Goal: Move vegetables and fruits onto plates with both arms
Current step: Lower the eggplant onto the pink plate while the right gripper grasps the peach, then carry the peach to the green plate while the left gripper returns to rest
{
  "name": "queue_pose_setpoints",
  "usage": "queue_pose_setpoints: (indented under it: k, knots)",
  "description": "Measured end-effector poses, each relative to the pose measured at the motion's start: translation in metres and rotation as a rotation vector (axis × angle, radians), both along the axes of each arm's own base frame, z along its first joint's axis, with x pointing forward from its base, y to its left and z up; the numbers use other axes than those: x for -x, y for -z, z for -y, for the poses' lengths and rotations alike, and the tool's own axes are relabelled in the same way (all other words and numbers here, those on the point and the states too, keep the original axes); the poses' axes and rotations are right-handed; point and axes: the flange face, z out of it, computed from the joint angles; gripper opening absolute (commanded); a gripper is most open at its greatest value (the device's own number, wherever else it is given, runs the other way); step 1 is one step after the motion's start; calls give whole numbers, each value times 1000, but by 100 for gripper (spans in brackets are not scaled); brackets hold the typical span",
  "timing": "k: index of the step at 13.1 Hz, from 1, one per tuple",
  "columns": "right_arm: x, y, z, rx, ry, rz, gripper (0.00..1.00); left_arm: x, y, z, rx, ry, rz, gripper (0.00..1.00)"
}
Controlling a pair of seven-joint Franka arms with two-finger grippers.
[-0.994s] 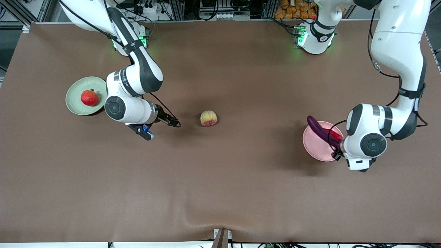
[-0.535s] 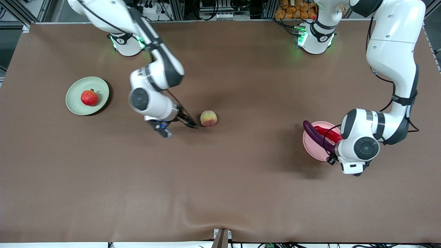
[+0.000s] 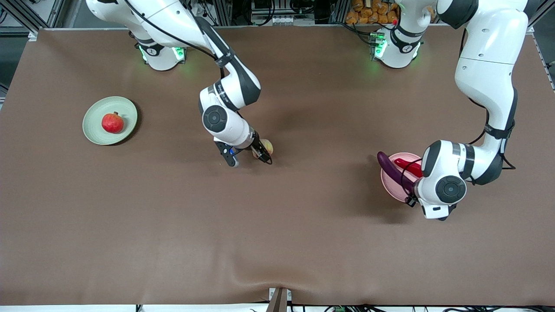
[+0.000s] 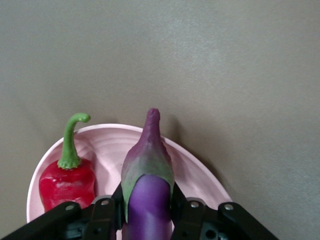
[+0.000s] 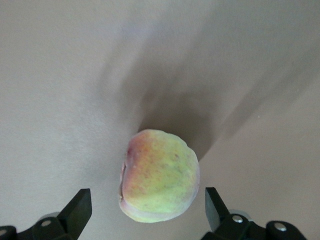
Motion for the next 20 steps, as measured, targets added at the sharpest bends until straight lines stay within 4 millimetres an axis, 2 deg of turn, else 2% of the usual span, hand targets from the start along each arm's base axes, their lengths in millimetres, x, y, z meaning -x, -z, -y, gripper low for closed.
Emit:
queue_pose_setpoints:
  k: [1,2,3,4,5,6,8,10,12,14,16,17,18,20]
  knots:
    - [5,6,-8,1,-5,10,89,2,1,-2,-3,-4,-10,18]
    - [11,13,-15,2,-9,22,72,3,2,-3,-7,-11,-19,89]
    - [15,19,-20,4,-14,28,59,3,2,-4,-11,-21,-22,100]
    - [17,23,-23,7,-19,28,47,3,2,-4,-13,-26,-20,100]
    - [17,23,-24,9,-24,32,29,2,1,-3,-16,-27,-18,100]
    - [14,22,-22,17,-38,43,0,1,-2,-3,-18,-27,-11,100]
    - [6,21,-13,51,-64,43,0,-9,-20,-3,-15,-30,27,100]
    - [-7,13,0,77,-81,11,0,-23,-50,-7,-18,-33,71,100]
    - [-26,-13,25,106,-160,-46,0,-29,-77,-10,-17,25,77,100]
    - [-47,-57,74,103,-272,-145,0,-32,-95,-12,-2,124,79,100]
    - [-68,-104,152,76,-375,-217,0,-34,-108,-18,15,235,73,100]
    - [-75,-119,193,80,-424,-243,0,-35,-117,-22,23,296,71,100]
    - [-79,-128,233,91,-475,-269,0,-36,-129,-23,30,359,72,100]
    - [-82,-133,309,47,-569,-313,0,-32,-167,-15,36,453,78,100]
